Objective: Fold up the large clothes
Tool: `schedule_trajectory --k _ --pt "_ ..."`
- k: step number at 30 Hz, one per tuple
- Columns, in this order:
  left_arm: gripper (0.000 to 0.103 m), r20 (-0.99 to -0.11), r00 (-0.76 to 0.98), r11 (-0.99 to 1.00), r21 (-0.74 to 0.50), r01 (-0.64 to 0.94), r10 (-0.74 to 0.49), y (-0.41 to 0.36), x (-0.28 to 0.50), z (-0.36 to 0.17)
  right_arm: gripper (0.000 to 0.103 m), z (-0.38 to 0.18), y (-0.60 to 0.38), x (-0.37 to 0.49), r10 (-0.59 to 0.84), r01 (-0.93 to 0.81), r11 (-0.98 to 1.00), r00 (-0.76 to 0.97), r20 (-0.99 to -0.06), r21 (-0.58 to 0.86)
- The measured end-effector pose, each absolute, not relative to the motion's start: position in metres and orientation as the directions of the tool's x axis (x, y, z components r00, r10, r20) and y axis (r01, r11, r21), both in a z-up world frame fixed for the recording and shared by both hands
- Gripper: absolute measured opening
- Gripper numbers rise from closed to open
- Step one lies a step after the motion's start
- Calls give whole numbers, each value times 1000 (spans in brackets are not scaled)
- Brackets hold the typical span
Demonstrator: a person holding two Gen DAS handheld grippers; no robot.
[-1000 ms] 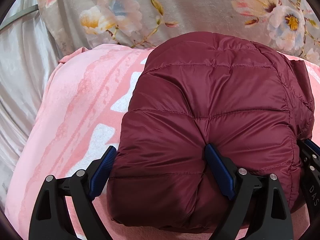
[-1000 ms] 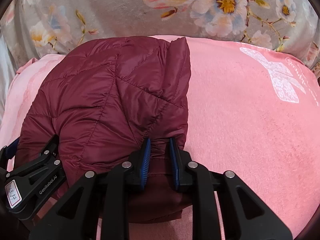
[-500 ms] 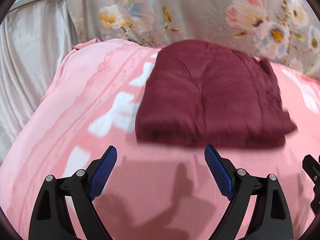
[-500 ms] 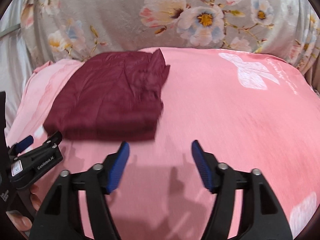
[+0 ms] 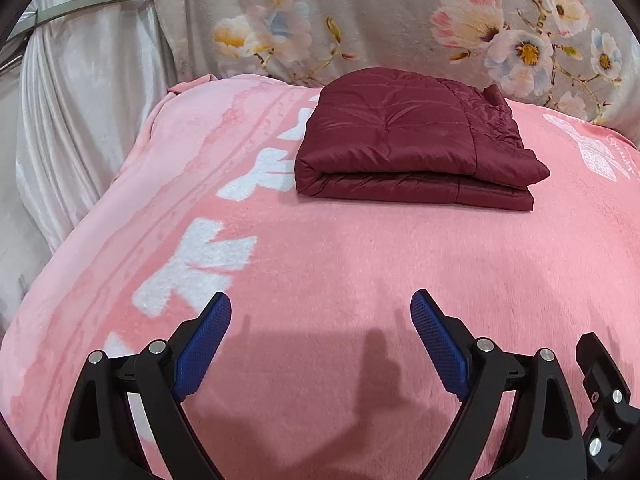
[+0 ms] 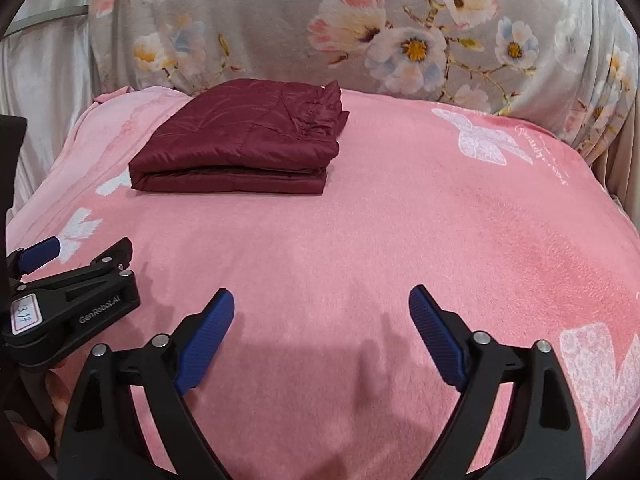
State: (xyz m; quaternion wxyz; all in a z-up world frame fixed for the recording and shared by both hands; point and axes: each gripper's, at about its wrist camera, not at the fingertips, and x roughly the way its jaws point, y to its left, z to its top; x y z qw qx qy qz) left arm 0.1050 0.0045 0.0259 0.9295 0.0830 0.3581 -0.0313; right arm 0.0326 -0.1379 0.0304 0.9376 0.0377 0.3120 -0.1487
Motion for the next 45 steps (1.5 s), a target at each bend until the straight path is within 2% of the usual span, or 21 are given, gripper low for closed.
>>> schedule_trajectory --k 16,45 --pt "89 -678 735 974 178 142 16 -3 102 20 89 24 -139 35 -229 299 954 736 -637 2" --pt "89 -642 767 964 218 154 23 -11 93 24 90 26 -141 32 -250 310 951 745 -619 -12"
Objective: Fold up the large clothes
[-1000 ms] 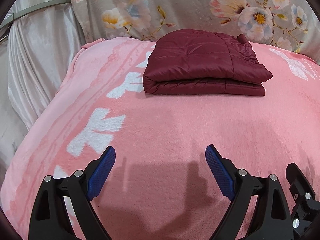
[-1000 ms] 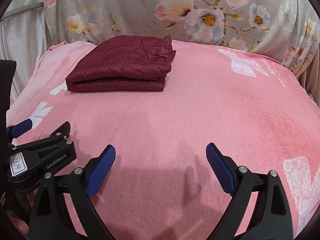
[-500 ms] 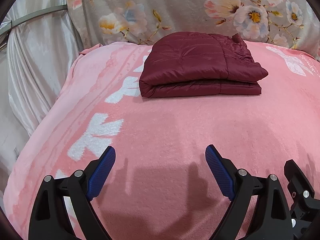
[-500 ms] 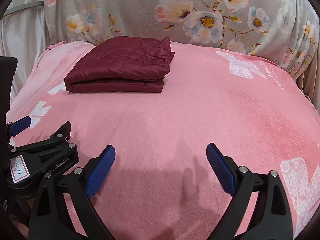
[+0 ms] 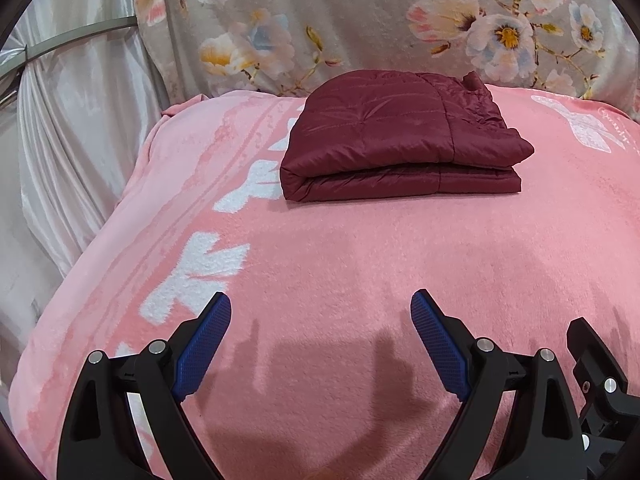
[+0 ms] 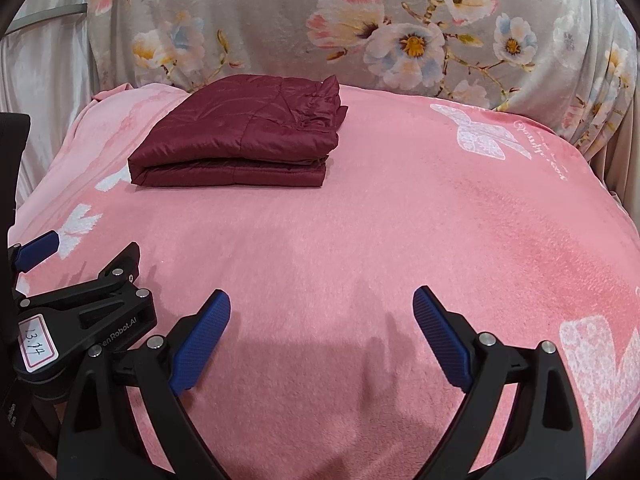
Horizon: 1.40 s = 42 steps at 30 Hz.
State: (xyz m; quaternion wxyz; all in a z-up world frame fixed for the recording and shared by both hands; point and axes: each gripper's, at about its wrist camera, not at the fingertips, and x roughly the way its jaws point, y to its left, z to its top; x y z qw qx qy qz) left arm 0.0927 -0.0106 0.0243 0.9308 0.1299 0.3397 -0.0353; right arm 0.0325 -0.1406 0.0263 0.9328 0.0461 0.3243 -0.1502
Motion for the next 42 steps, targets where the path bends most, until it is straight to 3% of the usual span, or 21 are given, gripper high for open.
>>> schedule_trajectory --k 42 --pt "86 -638 769 963 220 152 24 -11 92 25 90 27 -142 31 -251 308 951 748 -615 -13"
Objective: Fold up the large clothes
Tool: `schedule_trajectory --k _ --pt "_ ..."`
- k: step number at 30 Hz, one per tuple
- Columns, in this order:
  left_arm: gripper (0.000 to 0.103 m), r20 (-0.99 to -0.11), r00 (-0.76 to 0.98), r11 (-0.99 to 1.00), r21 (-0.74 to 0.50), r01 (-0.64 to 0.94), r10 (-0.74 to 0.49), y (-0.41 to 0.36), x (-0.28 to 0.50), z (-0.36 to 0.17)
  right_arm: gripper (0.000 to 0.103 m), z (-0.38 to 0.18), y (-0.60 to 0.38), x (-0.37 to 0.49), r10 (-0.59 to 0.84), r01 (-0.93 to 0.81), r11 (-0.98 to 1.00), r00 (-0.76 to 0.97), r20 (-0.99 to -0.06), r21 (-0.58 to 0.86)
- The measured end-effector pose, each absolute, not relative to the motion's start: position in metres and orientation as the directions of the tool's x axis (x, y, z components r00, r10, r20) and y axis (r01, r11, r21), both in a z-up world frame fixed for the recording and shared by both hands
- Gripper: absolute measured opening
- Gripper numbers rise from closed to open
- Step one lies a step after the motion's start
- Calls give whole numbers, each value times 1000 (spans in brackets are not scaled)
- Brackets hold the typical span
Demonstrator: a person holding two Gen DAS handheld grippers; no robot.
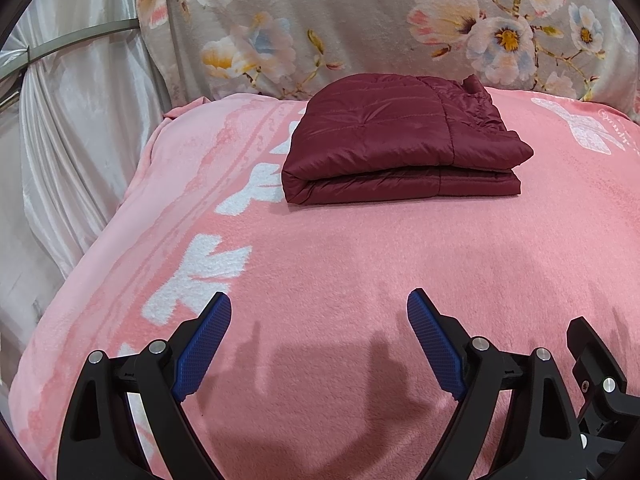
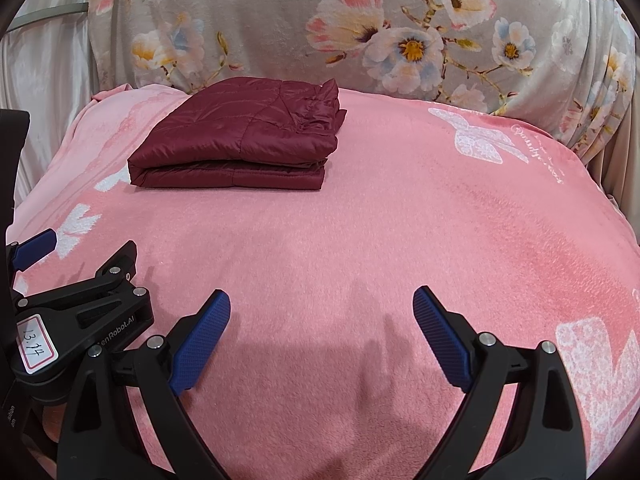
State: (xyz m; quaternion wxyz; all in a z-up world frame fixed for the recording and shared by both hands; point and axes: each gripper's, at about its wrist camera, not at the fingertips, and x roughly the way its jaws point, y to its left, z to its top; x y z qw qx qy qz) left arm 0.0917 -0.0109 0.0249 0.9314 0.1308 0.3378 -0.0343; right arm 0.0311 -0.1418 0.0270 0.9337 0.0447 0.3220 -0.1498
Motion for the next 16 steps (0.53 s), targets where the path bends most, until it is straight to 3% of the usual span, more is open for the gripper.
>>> schedule_trajectory --k 16 --pt "82 -636 771 962 226 153 27 -13 94 29 90 31 -144 32 -268 317 948 743 -613 -31"
